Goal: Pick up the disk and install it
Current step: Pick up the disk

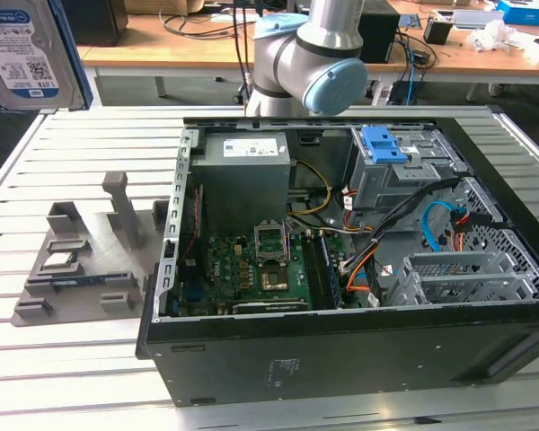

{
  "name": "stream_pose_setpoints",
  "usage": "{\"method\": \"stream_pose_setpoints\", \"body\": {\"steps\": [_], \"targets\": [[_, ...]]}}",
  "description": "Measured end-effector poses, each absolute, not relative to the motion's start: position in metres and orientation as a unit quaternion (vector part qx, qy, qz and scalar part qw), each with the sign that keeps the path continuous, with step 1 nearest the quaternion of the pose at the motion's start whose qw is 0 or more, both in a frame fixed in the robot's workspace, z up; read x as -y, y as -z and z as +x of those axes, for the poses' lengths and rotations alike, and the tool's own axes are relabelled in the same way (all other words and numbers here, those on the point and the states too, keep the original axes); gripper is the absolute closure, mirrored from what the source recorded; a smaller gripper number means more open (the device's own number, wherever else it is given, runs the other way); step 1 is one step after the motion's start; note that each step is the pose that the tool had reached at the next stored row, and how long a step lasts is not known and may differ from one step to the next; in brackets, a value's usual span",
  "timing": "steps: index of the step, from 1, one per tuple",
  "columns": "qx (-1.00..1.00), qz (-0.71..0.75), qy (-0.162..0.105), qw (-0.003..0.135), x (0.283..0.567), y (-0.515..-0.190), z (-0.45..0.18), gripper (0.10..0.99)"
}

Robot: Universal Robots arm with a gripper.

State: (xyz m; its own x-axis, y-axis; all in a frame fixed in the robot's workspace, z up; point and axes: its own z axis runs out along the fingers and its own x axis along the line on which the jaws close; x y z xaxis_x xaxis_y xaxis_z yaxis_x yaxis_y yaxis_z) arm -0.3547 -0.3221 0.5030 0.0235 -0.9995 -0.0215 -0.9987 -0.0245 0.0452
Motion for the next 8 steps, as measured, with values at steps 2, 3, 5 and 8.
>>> {"method": "stream_pose_setpoints", "body": {"steps": [2, 3, 5, 8], "targets": [[0.698, 0.715, 0.023, 0.009, 0.322, -0.507, -0.355, 0.722], [0.698, 0.715, 0.023, 0.009, 0.322, -0.51, -0.355, 0.722], [0.698, 0.715, 0.023, 0.009, 0.322, -0.521, -0.355, 0.722], [0.698, 0.715, 0.023, 0.009, 0.321, -0.528, -0.355, 0.722]]}}
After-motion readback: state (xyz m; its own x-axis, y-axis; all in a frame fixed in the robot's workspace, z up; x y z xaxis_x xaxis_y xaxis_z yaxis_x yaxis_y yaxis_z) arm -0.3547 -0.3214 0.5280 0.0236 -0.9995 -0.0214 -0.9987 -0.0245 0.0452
